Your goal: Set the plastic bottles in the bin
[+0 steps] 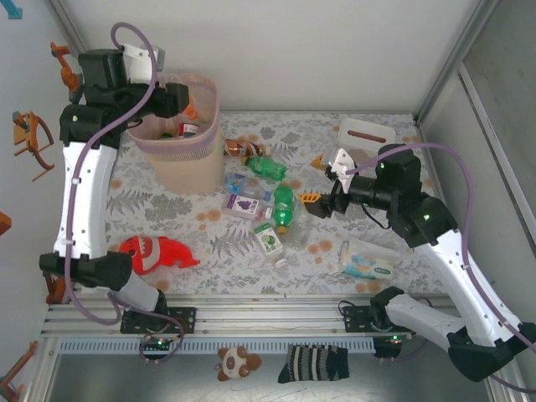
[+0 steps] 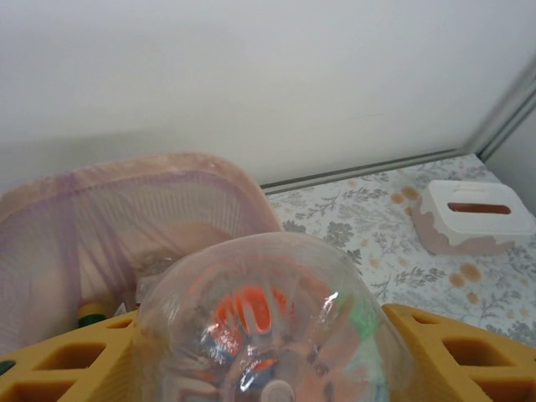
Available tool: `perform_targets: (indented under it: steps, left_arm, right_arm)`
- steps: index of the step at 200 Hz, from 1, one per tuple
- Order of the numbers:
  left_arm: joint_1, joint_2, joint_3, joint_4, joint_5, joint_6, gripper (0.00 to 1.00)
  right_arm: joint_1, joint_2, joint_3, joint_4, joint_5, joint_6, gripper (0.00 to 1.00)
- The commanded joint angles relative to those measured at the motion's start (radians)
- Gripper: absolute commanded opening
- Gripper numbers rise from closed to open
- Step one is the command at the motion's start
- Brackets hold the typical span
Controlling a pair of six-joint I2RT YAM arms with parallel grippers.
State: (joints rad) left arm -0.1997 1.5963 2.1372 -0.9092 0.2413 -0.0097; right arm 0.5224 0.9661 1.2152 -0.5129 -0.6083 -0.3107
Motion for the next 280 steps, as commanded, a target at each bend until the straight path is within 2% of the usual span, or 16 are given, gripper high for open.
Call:
perform_targets:
  steps: [1, 60, 129, 168, 220, 280]
  left_arm:
    - [0.013, 0.072, 0.105, -0.156, -0.009, -0.018, 0.39]
    - [0.049, 0.31, 0.392, -0.397, 0.05, -0.017, 0.41]
    - [0.062, 0.449, 0.417, -0.471, 0.104, -0.015, 0.41]
    - [0.062, 0.503, 0.39, -0.51, 0.108, 0.007, 0.41]
    - [0.057, 0.537, 0.262, -0.51, 0.104, 0.037, 0.46]
    - [0.051, 0.535, 0.069, -0.406, 0.113, 0.045, 0.48]
  right_arm:
    - [0.005, 0.003, 0.025, -0.006, 0.006, 0.01, 0.81]
    - [0.005, 0.021, 0.018, 0.007, -0.013, 0.012, 0.81]
    - [0.005, 0.05, 0.016, 0.013, -0.034, 0.01, 0.8]
    - [0.005, 0.061, 0.019, 0.004, -0.035, 0.005, 0.8]
    - [0.005, 0.068, 0.008, 0.008, -0.034, 0.007, 0.8]
    - [0.005, 0.074, 0.001, 0.007, -0.027, 0.005, 0.8]
